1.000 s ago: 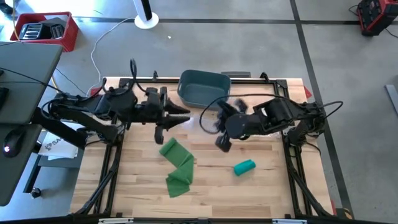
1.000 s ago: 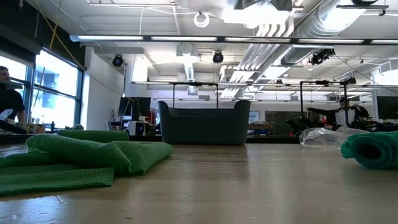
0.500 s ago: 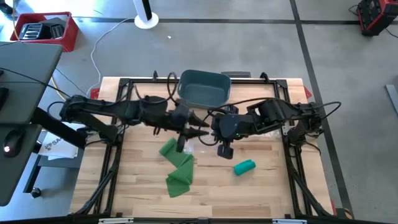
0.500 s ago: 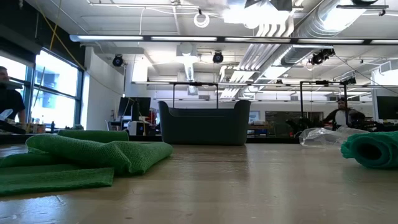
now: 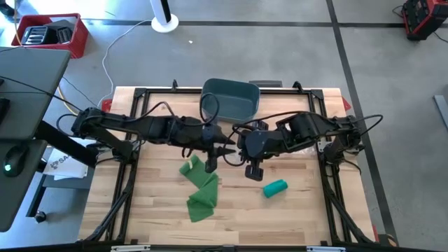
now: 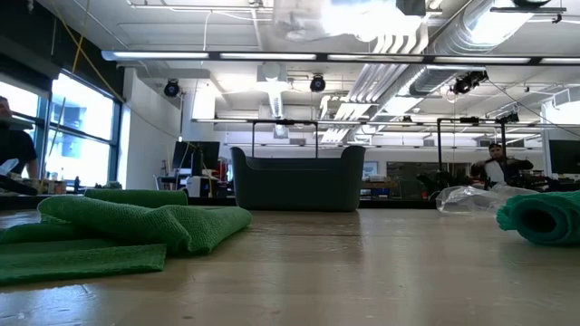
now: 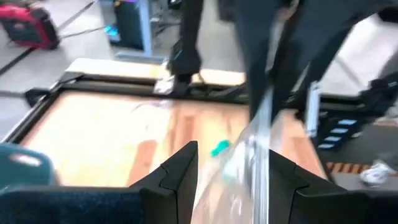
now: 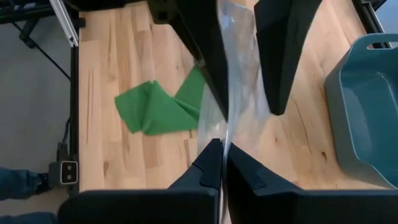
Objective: Roll bandage
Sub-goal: Open the left transparent zip bag
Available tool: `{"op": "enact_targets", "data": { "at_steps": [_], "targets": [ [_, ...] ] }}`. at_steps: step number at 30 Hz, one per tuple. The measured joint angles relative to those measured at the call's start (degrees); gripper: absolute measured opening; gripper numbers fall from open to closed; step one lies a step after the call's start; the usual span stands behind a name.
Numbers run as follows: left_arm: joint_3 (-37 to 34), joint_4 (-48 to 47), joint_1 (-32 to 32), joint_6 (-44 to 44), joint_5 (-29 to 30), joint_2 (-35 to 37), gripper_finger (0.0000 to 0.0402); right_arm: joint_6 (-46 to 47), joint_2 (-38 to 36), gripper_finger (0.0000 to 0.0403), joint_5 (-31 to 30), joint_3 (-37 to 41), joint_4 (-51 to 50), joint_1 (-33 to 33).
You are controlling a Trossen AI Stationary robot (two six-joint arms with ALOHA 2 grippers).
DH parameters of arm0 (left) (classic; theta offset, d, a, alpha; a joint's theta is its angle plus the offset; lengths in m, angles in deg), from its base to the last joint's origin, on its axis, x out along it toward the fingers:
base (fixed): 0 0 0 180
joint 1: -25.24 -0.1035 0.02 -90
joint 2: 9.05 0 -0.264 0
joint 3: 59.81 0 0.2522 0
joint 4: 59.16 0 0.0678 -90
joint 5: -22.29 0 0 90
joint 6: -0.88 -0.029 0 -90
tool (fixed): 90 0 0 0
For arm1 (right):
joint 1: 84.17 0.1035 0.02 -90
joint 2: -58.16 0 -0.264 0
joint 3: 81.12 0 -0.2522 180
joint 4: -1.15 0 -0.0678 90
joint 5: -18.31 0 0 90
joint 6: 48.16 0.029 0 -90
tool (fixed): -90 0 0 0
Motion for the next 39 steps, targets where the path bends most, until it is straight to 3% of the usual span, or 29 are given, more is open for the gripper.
{"op": "enact_targets", "data": {
  "at_steps": [9,21,32,35,39],
  "targets": [
    [2.00,0.81,0.00,2.69,-5.72,0.18,0.0122,-2.38,0.47,0.0000,0.50,0.00,-0.98,0.04],
    [2.19,-3.82,0.00,-2.07,-5.40,-1.96,0.0116,-4.61,1.01,0.0000,1.60,0.00,1.21,-0.45],
    [2.19,-6.43,0.02,1.75,-4.20,-1.68,0.0007,-5.47,1.22,0.0002,2.46,0.00,1.51,-0.42],
    [2.16,-8.01,-0.03,7.24,-4.09,-1.68,0.0006,-5.26,1.39,0.0022,0.36,0.00,-1.24,-0.39],
    [2.16,-9.82,-0.04,15.18,-4.12,-1.68,0.0001,-4.44,1.30,0.0084,-1.82,-0.47,-5.45,-0.37]
  ]
}}
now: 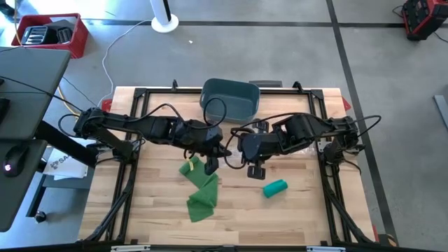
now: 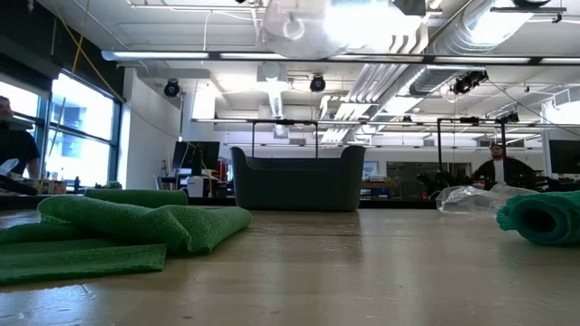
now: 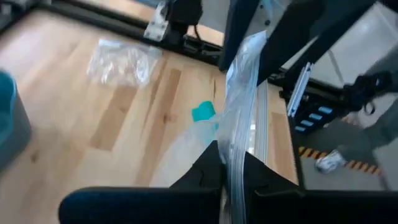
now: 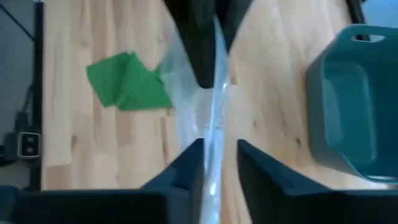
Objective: Roll bandage
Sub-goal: Open the left transparent zip bag
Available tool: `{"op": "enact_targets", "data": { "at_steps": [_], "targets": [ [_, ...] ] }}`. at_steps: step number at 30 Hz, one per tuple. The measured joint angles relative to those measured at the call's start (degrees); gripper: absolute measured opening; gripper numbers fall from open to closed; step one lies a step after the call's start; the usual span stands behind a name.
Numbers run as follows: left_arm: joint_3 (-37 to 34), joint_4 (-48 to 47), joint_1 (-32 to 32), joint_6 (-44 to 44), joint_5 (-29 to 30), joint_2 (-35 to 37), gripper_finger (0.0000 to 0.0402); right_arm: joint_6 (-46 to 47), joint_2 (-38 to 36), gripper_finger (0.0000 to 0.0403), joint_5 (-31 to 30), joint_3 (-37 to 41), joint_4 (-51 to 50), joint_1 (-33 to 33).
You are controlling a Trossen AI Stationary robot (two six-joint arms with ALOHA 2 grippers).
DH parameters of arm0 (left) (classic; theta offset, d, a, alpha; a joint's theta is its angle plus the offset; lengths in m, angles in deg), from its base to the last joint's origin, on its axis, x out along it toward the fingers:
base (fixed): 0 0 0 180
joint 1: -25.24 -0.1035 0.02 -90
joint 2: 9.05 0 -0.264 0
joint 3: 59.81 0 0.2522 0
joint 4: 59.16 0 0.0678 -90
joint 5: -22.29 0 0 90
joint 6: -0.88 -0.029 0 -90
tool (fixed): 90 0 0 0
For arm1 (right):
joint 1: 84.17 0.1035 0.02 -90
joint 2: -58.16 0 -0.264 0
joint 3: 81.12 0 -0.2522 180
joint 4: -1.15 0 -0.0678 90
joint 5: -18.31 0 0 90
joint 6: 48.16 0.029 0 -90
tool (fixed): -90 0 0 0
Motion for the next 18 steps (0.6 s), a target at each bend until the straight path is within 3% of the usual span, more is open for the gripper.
{"op": "enact_targets", "data": {
  "at_steps": [7,12,16,18],
  "targets": [
    [-0.17,-0.53,-0.91,9.82,-2.26,0.00,0.0001,-5.18,-0.32,0.0173,-2.25,-2.46,2.51,1.99],
    [-0.17,-0.32,-1.65,11.03,-3.55,0.00,0.0001,-12.02,-0.09,0.0185,-2.54,-1.34,7.28,5.33],
    [-0.17,0.14,-1.63,11.28,-4.74,0.00,0.0000,-14.35,1.42,0.0184,-10.54,-0.34,6.51,6.64],
    [-0.17,0.02,-1.59,12.02,-5.04,0.00,0.0000,-15.90,2.20,0.0184,-10.70,-0.34,6.51,6.36]
  ]
}}
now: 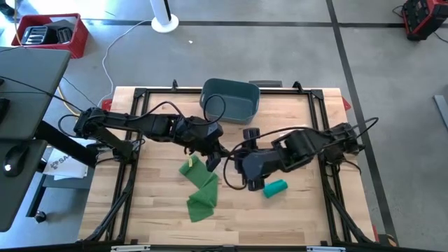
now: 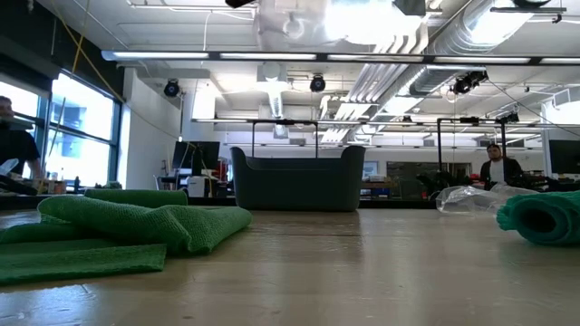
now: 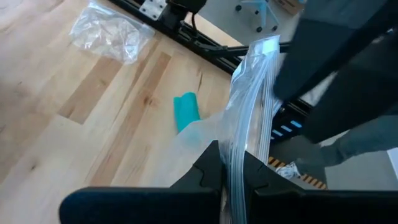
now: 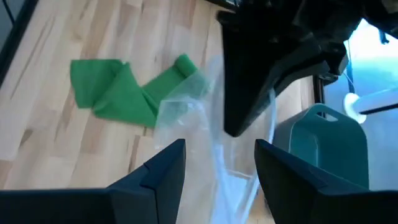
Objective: Roll bandage
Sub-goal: Open the left transparent zip bag, then put the rolled blue bandage into the transparent zip bag
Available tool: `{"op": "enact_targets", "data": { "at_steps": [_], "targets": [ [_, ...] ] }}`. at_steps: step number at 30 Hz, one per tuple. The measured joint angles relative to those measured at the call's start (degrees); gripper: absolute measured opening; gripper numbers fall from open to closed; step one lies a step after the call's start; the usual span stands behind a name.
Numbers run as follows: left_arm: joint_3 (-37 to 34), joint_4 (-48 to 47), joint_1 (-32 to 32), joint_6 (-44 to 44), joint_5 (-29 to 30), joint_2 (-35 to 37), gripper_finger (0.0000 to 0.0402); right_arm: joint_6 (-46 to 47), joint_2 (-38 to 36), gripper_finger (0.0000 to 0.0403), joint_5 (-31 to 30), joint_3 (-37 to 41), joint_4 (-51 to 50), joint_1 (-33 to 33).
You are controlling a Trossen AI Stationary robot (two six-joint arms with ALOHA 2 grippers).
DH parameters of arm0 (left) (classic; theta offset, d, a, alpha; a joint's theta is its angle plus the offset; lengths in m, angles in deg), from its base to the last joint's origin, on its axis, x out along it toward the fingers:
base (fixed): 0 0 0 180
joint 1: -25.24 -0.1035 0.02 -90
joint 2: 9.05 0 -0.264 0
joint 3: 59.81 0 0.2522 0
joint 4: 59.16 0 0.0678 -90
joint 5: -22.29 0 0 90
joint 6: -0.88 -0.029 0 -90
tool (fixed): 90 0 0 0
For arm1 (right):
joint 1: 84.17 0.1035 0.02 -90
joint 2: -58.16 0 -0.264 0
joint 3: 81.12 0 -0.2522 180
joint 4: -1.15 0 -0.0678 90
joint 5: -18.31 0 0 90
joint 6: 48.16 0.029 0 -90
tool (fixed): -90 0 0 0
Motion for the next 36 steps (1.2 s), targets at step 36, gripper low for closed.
{"op": "enact_targets", "data": {
  "at_steps": [36],
  "targets": [
    [-0.04,-9.29,3.76,-10.57,22.82,0.00,0.0000,13.13,-1.24,0.0183,7.59,-1.86,7.32,-2.20]
  ]
}}
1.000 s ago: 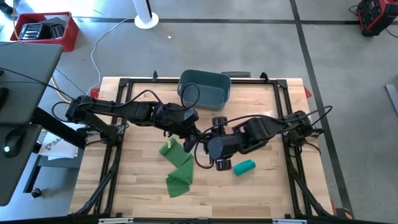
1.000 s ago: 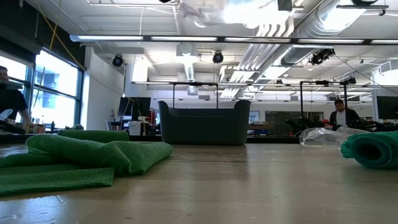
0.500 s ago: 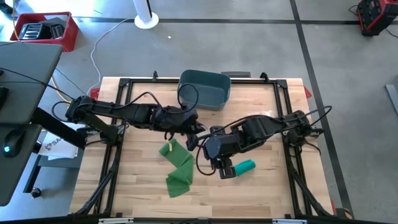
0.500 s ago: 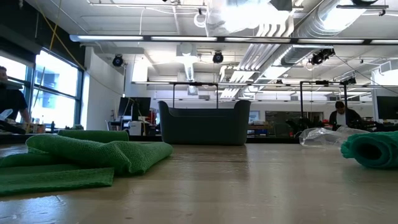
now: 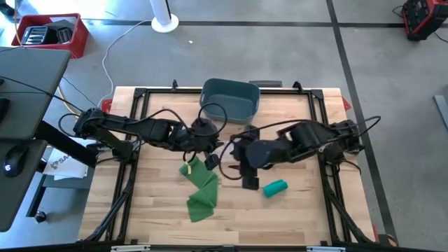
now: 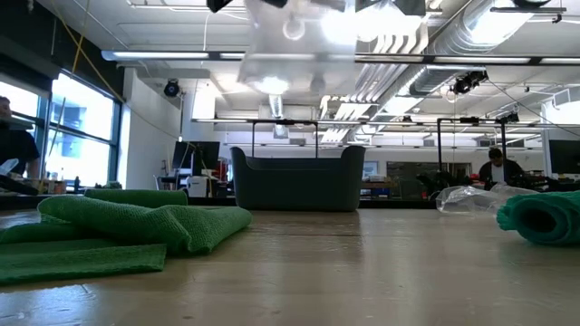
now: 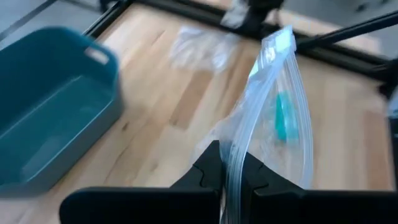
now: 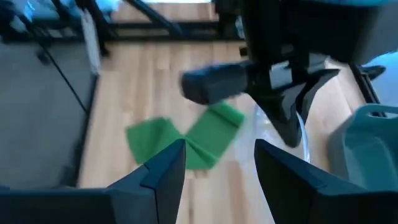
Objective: Roll bandage
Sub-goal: Put the rolled blue bandage into the transparent zip bag
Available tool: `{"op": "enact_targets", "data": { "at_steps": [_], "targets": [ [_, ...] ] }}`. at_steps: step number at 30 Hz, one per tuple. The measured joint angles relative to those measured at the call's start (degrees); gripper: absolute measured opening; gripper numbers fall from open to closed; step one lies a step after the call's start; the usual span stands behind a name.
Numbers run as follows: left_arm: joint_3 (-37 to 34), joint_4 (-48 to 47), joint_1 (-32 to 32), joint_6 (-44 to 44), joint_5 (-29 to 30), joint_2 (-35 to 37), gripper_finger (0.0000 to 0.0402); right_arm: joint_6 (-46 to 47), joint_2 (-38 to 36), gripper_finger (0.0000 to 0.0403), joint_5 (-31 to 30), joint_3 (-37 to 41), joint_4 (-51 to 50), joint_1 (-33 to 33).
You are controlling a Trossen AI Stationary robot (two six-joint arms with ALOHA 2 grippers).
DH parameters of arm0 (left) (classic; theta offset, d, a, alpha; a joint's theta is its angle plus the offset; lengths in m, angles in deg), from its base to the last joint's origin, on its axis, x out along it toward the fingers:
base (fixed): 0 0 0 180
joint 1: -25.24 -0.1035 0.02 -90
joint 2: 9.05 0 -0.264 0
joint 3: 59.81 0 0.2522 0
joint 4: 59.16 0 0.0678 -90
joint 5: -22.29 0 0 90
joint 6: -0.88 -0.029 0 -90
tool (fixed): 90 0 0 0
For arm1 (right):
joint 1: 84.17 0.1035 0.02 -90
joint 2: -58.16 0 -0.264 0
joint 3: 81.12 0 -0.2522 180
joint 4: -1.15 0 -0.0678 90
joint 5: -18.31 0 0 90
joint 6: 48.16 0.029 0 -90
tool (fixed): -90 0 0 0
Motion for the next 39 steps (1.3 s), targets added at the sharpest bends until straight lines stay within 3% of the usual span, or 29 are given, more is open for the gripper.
{"op": "enact_targets", "data": {
  "at_steps": [5,9,11,14,18,23,26,32,39],
  "targets": [
    [0.00,-5.49,0.02,1.59,1.62,0.00,0.0000,5.24,-3.51,0.0183,4.30,-0.09,-3.09,1.41],
    [0.00,-6.43,0.02,1.61,1.75,0.00,0.0000,9.88,-4.77,0.0183,4.84,-0.12,-17.34,5.41],
    [0.00,-6.39,0.02,1.61,1.75,0.00,0.0000,11.72,-5.56,0.0183,5.81,2.06,-17.98,7.43],
    [0.02,-6.22,0.06,1.76,1.64,0.00,0.0000,16.29,-10.74,0.0183,7.73,12.96,-12.34,10.10],
    [0.07,-6.03,0.25,2.64,0.83,-0.09,0.0000,23.85,-19.22,0.0183,12.89,34.33,-11.53,13.06],
    [0.07,-6.16,0.61,3.63,-0.03,-0.11,0.0000,23.92,-29.19,0.0183,25.37,57.93,8.61,12.35],
    [0.07,-6.07,0.81,3.69,-1.87,-0.11,0.0000,20.10,-30.90,0.0183,28.75,68.42,17.08,11.72],
    [0.07,-6.01,1.22,5.84,-4.42,-0.13,0.0000,13.39,-29.24,0.0196,29.79,80.24,25.43,9.47],
    [0.04,-6.06,1.33,8.18,-5.15,-0.55,0.0000,7.71,-27.17,0.0258,26.66,86.45,28.98,6.38]
  ]
}}
